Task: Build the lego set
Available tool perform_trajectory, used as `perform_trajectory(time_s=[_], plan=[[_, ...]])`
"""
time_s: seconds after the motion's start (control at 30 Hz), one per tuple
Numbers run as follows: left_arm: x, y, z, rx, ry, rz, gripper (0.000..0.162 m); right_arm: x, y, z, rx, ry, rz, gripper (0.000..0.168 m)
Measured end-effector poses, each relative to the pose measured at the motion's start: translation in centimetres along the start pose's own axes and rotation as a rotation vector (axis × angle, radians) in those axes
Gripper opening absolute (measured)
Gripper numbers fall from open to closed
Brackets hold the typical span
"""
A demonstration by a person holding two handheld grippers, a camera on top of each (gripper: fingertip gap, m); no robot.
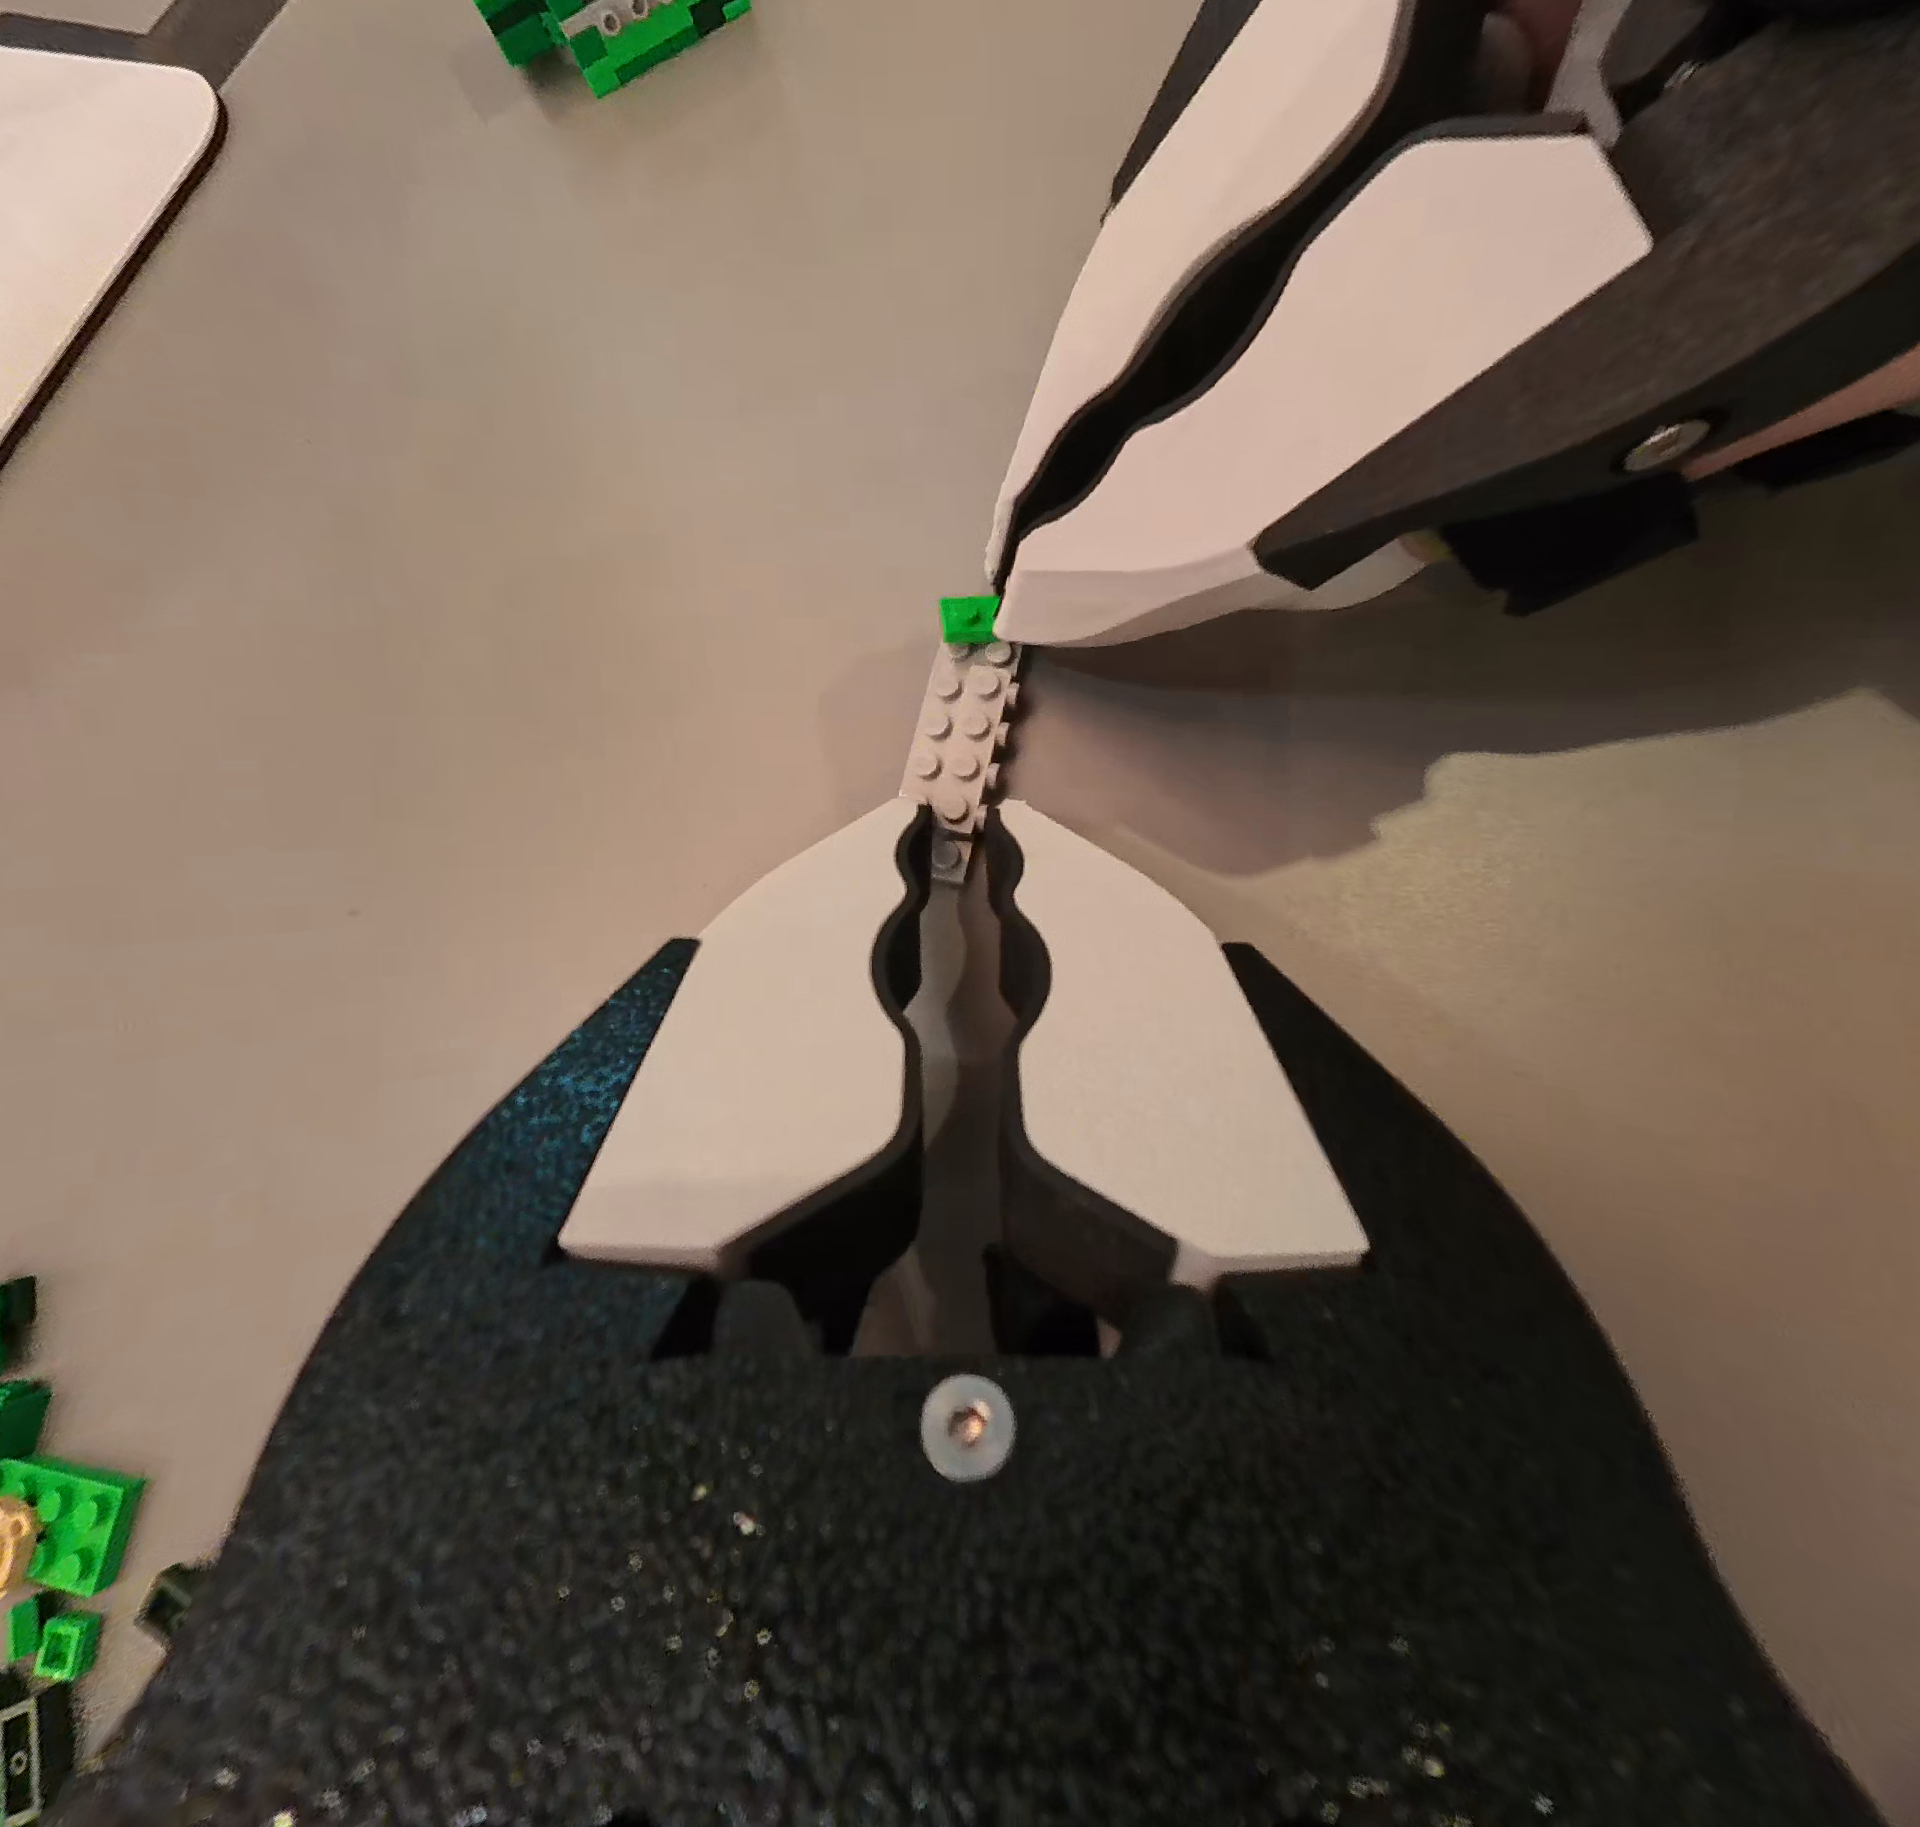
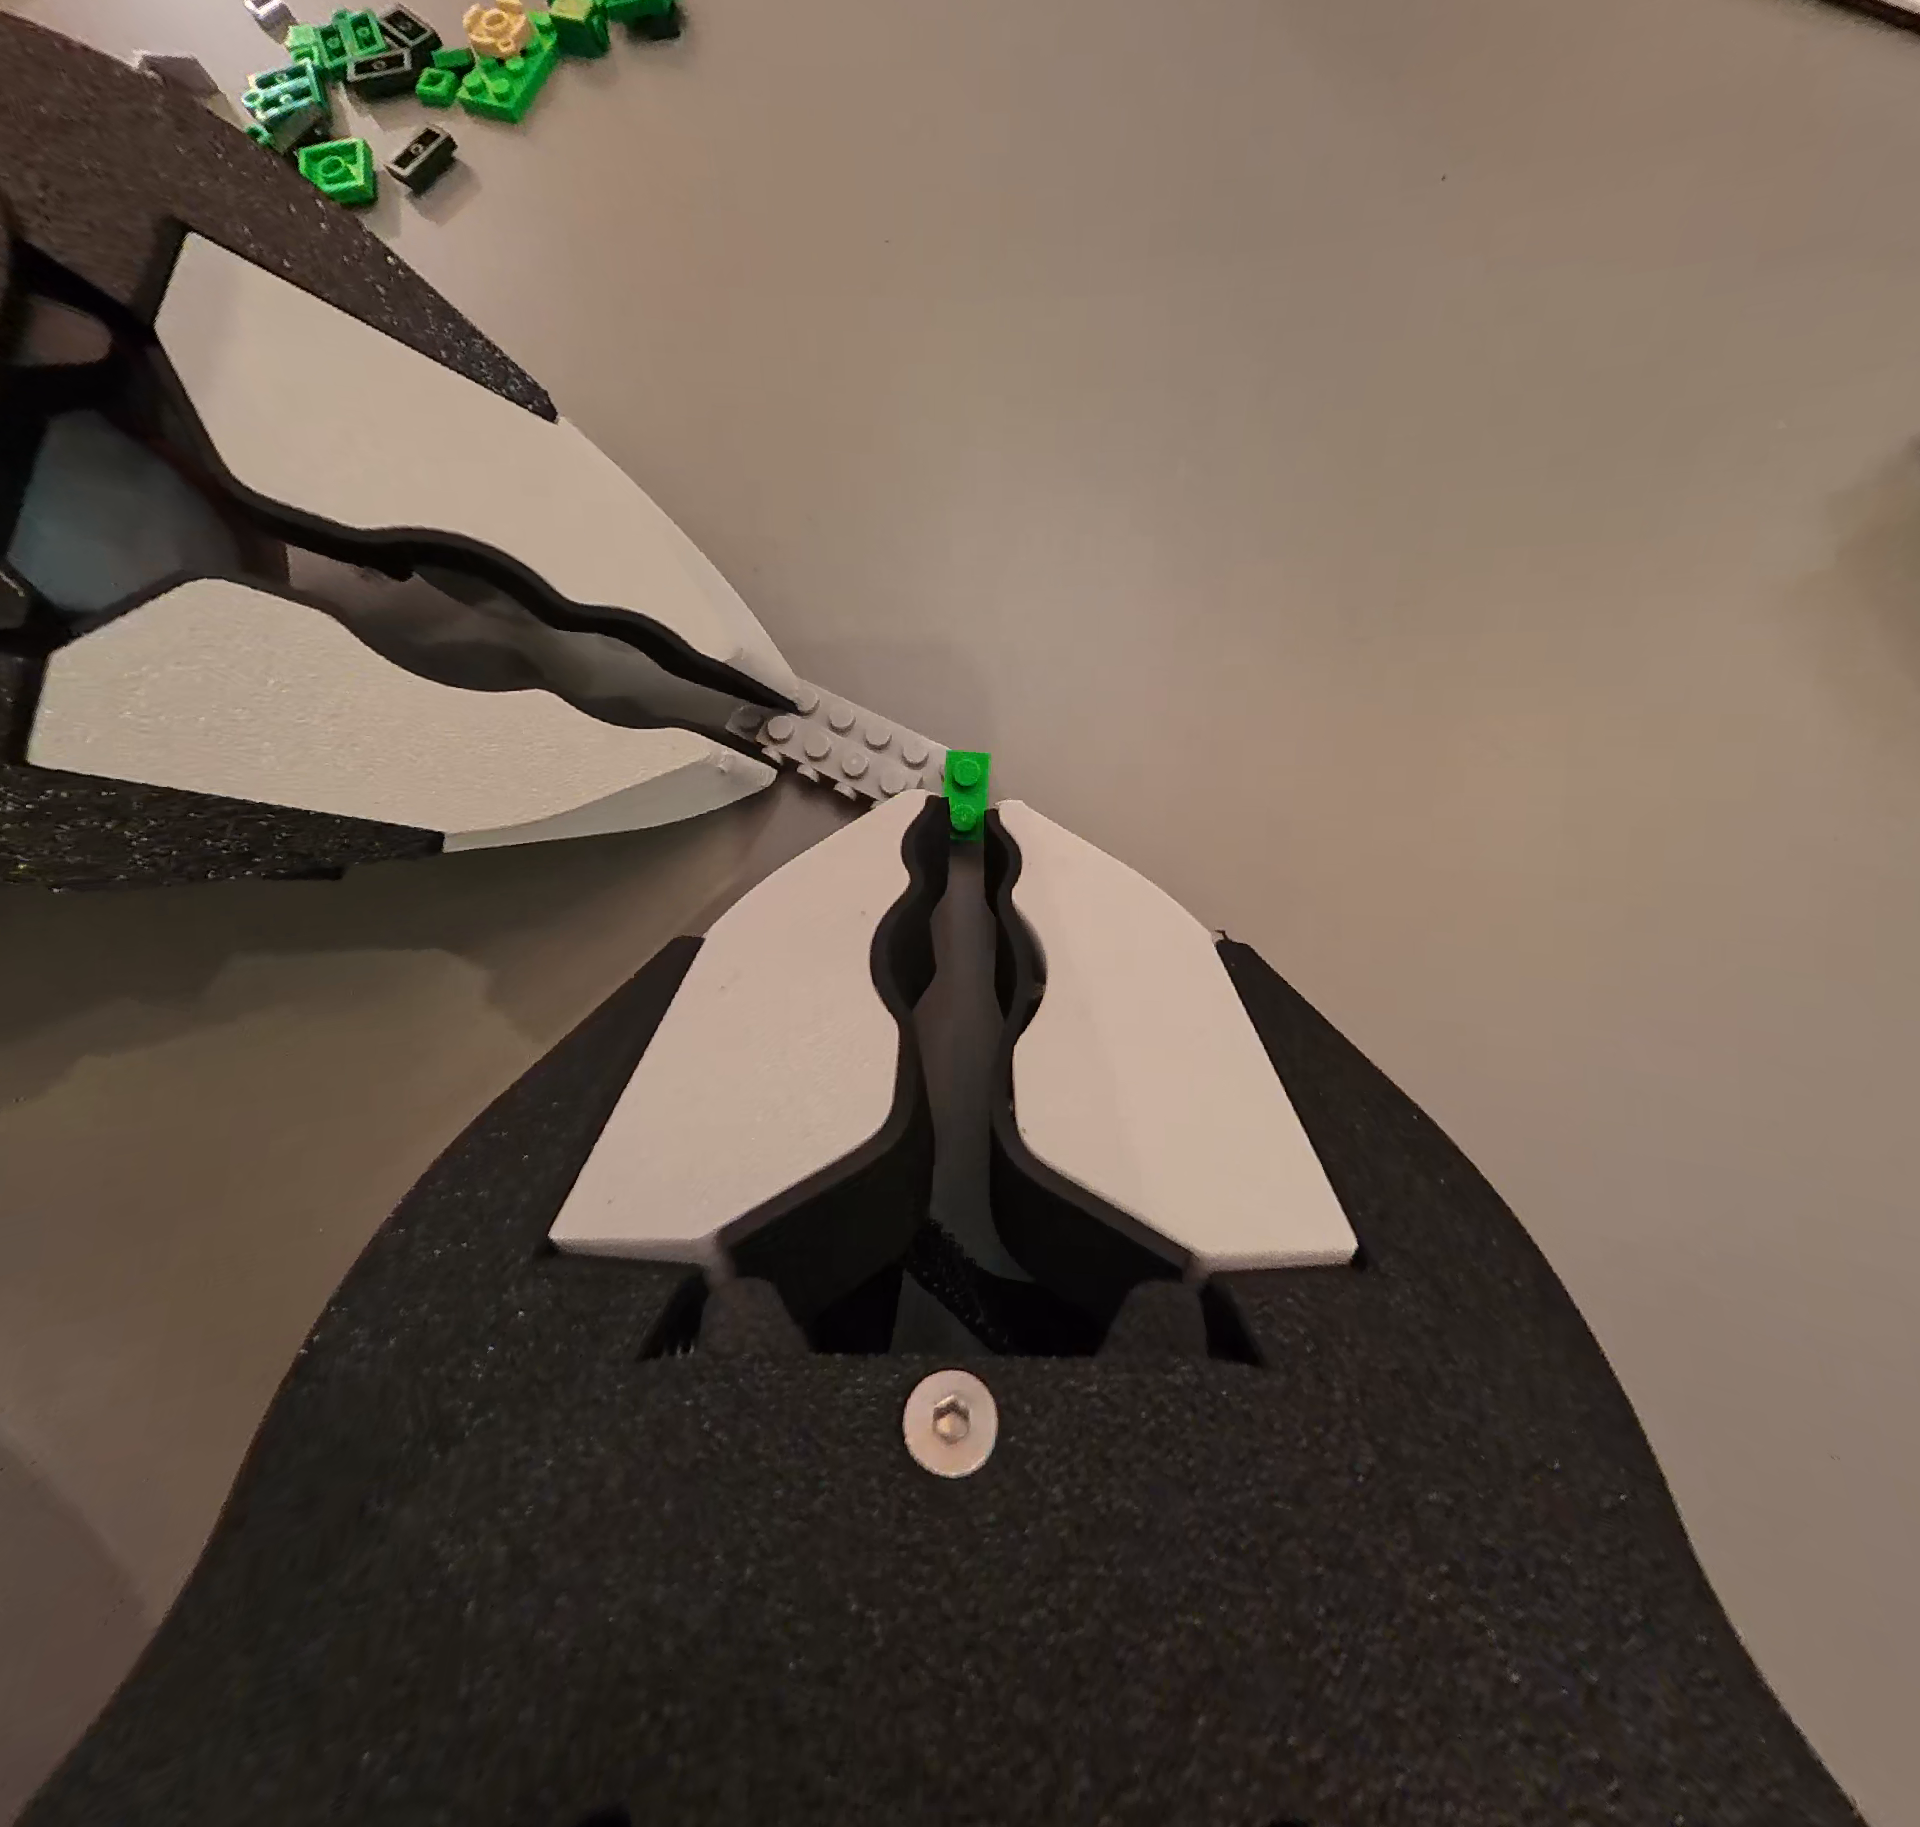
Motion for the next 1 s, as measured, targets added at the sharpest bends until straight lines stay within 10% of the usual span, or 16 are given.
perform_trajectory(time_s=[0.37,1.0], plan=[[0.9,-0.9,0.4,0.008,0.015,-0.002,0.035,0.4,0.0,0.0,0.011,0.01,-0.022,0.006],[0.1,0.0,0.1,-0.011,0.087,0.029,0.009,0.5,0.2,0.0,0.04,0.03,-0.04,0.013]])
Point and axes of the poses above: each gripper's, where its closed fingertips meet, y out along the fingers, z out of its underside, x = y × z across the jaws, the point moved 4 cm from there along -y, back along the fingers, and after that the axes turned 10 degrees about y, right-handed, at the moved point
